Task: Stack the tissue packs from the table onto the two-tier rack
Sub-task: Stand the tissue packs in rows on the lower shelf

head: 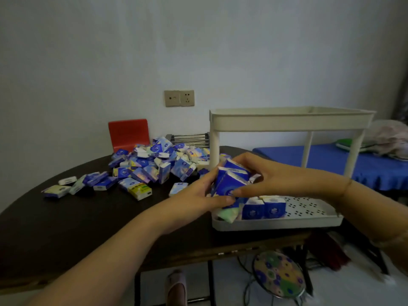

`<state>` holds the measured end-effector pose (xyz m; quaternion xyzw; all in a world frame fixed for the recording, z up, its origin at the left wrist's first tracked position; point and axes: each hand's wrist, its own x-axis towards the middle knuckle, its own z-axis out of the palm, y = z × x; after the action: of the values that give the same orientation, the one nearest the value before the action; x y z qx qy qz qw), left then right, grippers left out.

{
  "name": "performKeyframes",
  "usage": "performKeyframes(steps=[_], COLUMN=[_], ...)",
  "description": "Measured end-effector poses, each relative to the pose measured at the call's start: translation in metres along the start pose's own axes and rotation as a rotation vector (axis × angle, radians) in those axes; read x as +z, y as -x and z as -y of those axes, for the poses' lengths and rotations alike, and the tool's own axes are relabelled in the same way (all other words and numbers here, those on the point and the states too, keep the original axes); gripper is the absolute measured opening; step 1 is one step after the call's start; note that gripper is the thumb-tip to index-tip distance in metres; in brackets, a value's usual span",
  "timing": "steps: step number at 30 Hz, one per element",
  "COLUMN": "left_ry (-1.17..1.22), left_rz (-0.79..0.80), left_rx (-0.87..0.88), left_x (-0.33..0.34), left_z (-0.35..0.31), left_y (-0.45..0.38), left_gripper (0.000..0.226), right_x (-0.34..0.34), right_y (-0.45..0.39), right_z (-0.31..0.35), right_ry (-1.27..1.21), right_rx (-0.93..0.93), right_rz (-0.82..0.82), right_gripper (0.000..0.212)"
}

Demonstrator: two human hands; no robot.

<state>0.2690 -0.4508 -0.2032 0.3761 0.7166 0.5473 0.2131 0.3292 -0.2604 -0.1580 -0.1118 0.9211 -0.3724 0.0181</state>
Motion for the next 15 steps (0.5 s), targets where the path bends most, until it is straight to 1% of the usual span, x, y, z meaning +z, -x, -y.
performKeyframes(steps=[2, 5, 8, 10, 12, 15], left_ry=[-0.004, -0.018, -0.099, -0.168, -0.298, -0.623], left_rz=[0.021, 0.066, 0.098, 0.092, 0.055, 0.004], left_rx=[-0.012, -0.019, -0.032, -0.014, -0.004, 0.03], left_x=[0.016, 0.038, 0.053, 0.057, 0.06, 0.059], left_z=[-0.004, -0.007, -0.01, -0.007, -0.001, 0.019], left_y=[-0.017, -0.045, -0.076, -0.097, -0.115, -0.133], left_gripper=[0.066, 0.073, 0.084, 0.088, 0.086, 0.069], right_x=[-0.011, -0.027, -0.048, -0.064, -0.08, -0.096], right_y=[0.01, 0.02, 0.027, 0.031, 0.034, 0.034], right_z=[-0.016, -0.042, -0.068, -0.086, -0.106, -0.139], right_ry=[-0.005, -0.043, -0.093, -0.1, -0.098, -0.012], right_rx=[0.046, 0.098, 0.119, 0.14, 0.178, 0.26], right_rz=[0.011, -0.014, -0.088, -0.162, -0.227, -0.239], right_gripper=[0.059, 0.061, 0.066, 0.063, 0.059, 0.059])
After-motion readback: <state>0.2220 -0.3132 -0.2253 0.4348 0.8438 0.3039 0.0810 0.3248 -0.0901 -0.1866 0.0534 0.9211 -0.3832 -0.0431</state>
